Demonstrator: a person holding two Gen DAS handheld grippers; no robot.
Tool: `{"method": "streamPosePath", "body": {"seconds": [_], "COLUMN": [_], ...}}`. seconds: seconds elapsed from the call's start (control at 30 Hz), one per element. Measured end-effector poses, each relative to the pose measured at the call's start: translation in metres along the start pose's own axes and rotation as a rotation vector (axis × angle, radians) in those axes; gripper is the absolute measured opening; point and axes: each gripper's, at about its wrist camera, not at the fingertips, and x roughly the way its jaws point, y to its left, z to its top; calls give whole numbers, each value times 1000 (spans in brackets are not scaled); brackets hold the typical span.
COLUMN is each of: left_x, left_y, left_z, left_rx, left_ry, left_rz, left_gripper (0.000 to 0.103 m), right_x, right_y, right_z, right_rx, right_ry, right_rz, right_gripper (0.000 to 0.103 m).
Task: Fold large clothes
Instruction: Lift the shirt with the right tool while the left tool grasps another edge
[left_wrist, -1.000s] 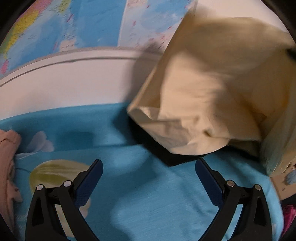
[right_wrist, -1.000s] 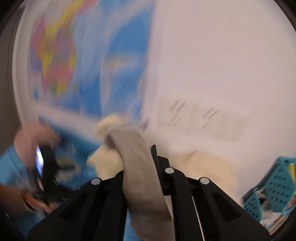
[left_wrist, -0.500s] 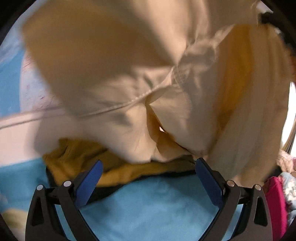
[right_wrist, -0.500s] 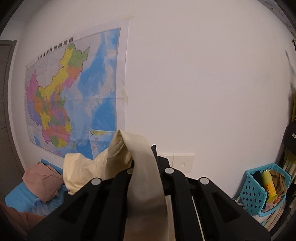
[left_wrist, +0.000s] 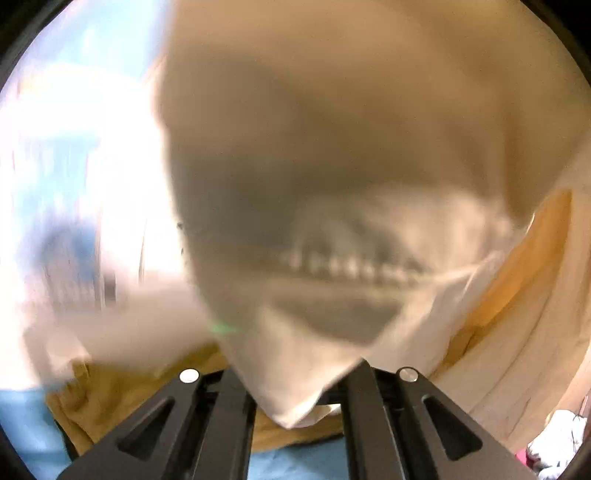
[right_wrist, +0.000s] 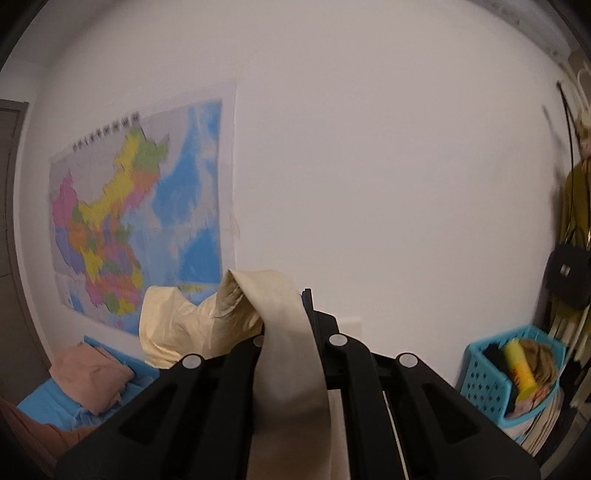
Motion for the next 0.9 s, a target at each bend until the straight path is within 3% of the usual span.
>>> {"method": "streamPosePath", "body": {"seconds": [0.1, 0.2, 0.33, 0.43, 0.5, 0.7, 0.8, 0.9], "left_x": [-45, -104, -199, -254, -311, -428, -470, -481], "left_y": [-18, -40, -57, -78, -99, -133, -164, -148], "left_z": [44, 86, 124, 128, 123, 100, 96, 98], "left_rx": [28, 85, 126, 175, 213, 282, 309, 292], "left_ry": [-104, -200, -289, -335, -361, -355, -331, -276], "left_rz": [-28, 2, 91, 177, 247, 490, 625, 727], "left_gripper": [2, 2, 2, 2, 2, 2, 3, 4], "right_x": [-47, -105, -147, -156, -158, -154, -151, -114], "right_y": [3, 14, 24, 28, 33, 71, 94, 106], "right_z": [29, 53, 58, 45, 30, -19, -28, -37], "right_rx": [1, -14, -5, 40, 67, 165, 163, 184], "right_ry": [-103, -211, -244, -221, -206, -169, -158, -91], "right_rz": [11, 35, 77, 151, 226, 522, 618, 690], "right_gripper": [3, 3, 3, 3, 3, 3, 3, 3]}}
